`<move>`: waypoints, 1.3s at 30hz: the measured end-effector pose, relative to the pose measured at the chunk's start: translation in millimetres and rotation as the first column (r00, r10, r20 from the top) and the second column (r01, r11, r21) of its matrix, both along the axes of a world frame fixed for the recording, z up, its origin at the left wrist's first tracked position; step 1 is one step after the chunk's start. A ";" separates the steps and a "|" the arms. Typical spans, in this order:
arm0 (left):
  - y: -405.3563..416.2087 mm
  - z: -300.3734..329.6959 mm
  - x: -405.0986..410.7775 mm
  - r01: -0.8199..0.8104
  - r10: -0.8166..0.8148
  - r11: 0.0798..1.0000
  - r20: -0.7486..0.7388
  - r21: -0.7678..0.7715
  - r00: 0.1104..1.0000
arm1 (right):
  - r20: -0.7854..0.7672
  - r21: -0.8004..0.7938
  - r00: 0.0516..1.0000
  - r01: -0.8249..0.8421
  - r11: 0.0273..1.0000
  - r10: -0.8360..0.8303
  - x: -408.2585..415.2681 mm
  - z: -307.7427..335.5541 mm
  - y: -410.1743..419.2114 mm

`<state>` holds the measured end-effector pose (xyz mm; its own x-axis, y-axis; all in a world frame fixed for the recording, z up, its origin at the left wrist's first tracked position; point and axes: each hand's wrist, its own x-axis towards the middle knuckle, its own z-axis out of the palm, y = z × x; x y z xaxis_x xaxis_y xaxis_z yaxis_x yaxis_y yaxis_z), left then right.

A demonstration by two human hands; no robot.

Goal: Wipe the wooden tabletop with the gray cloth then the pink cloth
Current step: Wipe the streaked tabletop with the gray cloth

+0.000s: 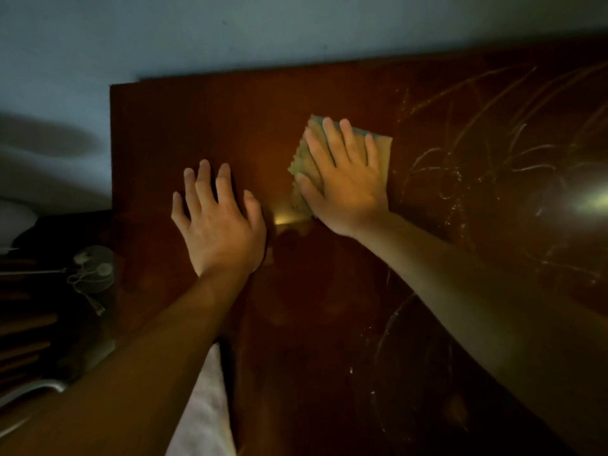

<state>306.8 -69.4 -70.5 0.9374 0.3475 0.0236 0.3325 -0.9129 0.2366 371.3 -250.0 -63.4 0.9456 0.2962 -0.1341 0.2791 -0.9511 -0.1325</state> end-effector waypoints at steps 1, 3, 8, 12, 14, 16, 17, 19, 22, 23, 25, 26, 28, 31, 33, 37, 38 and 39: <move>-0.7 -0.1 -0.1 0.001 -0.001 1.000 0.009 0.000 1.000 | -0.007 -0.016 1.000 0.022 1.000 -0.023 9.8 -0.7 2.6; -0.9 -0.4 0.7 0.006 -0.006 1.000 0.015 0.007 1.000 | 0.007 -0.019 1.000 0.027 0.999 -0.027 4.3 -2.3 4.9; -1.6 -1.4 -0.2 0.010 -0.010 1.000 -0.003 0.016 1.000 | -0.005 0.023 0.998 -0.063 0.998 0.063 -113.6 -0.7 -6.0; -1.5 0.0 0.1 0.014 -0.014 1.000 0.007 0.019 1.000 | -0.011 0.030 0.992 -0.129 0.991 0.129 -183.1 -0.6 -18.9; -1.2 0.3 0.0 0.014 -0.015 0.999 0.005 0.029 1.000 | -0.018 0.020 0.987 -0.161 0.987 0.161 -163.8 -0.7 -20.3; -1.5 -0.5 0.0 0.019 -0.019 1.000 0.008 0.025 1.000 | -0.018 0.016 0.988 -0.155 0.988 0.155 -128.7 -0.2 -15.0; -1.2 -0.8 0.1 0.015 -0.015 1.000 0.013 0.020 1.000 | -0.012 0.015 0.990 -0.141 0.990 0.141 -110.4 -1.0 -10.6; -0.4 -1.3 -0.1 0.003 -0.004 1.000 0.025 0.020 1.000 | 0.015 0.017 0.992 -0.125 0.992 0.125 -79.8 -3.7 -0.6; -0.5 -1.9 0.1 0.013 -0.014 0.999 0.028 0.030 1.000 | 0.050 0.017 0.992 -0.112 0.994 0.112 -62.4 -5.5 8.9; -0.6 -2.2 0.4 0.018 -0.019 0.999 0.026 0.028 0.999 | 0.054 0.012 0.993 -0.104 0.994 0.103 -67.3 -5.2 8.8; 0.2 -2.3 0.6 0.024 -0.024 1.000 0.027 0.018 0.999 | 0.037 0.012 0.995 -0.096 0.995 0.095 -95.1 -3.4 5.2; 0.5 -2.5 0.4 0.023 -0.023 1.000 0.032 0.015 0.999 | 0.022 0.020 0.995 -0.102 0.995 0.102 -117.8 -2.6 2.3; 1.1 -2.7 -1.1 0.021 -0.021 1.000 0.037 0.010 0.999 | -0.018 0.032 0.991 -0.135 0.990 0.136 -170.1 -1.1 -5.3; -1.1 -1.1 -0.9 0.013 -0.014 1.000 0.036 0.012 0.999 | -0.021 0.023 0.977 -0.212 0.977 0.212 -206.0 -0.6 -24.0; -1.6 -0.2 -0.5 0.010 -0.011 1.000 0.034 0.022 0.999 | -0.015 0.011 0.964 -0.266 0.964 0.266 -189.5 -2.7 -31.8; 0.3 -1.3 0.0 0.015 -0.016 1.000 0.047 0.021 0.999 | 0.012 0.013 0.974 -0.225 0.974 0.225 -124.0 -2.4 -18.4; 0.8 -1.9 -0.1 0.014 -0.015 1.000 0.053 0.020 0.998 | 0.008 0.012 0.984 -0.178 0.984 0.178 -113.2 -2.4 -11.7; 1.1 -2.3 -0.4 0.015 -0.016 1.000 0.058 0.021 0.998 | 0.008 0.014 0.991 -0.135 0.991 0.135 -107.6 -2.6 -6.3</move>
<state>306.5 -68.3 -72.8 0.9394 0.3320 0.0854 0.3046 -0.9227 0.2365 263.7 -256.3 -65.9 0.8978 0.4229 -0.1229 0.4055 -0.9027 -0.1436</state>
